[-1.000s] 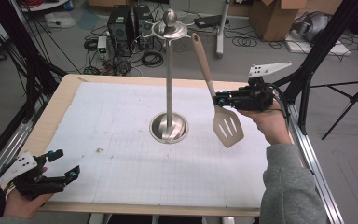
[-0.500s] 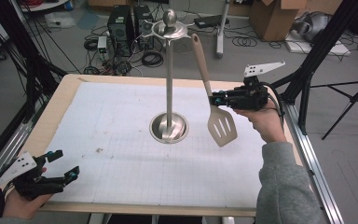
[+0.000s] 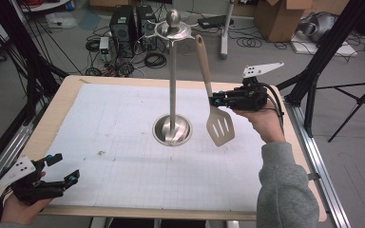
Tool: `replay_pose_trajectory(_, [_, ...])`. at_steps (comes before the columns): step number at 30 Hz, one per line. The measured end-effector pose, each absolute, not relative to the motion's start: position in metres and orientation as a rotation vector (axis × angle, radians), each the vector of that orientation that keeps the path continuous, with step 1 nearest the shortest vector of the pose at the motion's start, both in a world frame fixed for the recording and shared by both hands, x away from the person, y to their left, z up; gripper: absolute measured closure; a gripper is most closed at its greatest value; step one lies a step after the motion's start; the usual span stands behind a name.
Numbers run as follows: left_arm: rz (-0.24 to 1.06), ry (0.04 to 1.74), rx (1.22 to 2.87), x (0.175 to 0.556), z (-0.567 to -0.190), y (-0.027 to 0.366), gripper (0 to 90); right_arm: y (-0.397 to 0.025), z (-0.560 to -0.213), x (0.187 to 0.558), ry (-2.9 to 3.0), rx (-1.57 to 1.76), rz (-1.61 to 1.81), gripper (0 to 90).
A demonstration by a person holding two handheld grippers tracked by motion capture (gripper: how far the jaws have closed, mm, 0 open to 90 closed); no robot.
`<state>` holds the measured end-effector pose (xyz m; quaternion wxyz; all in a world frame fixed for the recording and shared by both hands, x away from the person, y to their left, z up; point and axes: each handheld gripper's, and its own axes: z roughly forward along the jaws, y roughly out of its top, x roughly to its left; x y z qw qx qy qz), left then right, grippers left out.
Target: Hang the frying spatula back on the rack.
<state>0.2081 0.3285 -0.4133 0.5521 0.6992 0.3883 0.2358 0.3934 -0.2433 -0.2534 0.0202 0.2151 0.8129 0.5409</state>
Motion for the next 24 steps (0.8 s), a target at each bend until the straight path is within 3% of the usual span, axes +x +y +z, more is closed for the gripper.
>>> replay_pose_trajectory(24, [0.572,0.933,1.65,0.2014,-0.4133,0.3324,8.4,-0.2387,-0.2566,0.3984,2.496,0.689,1.664,74.6])
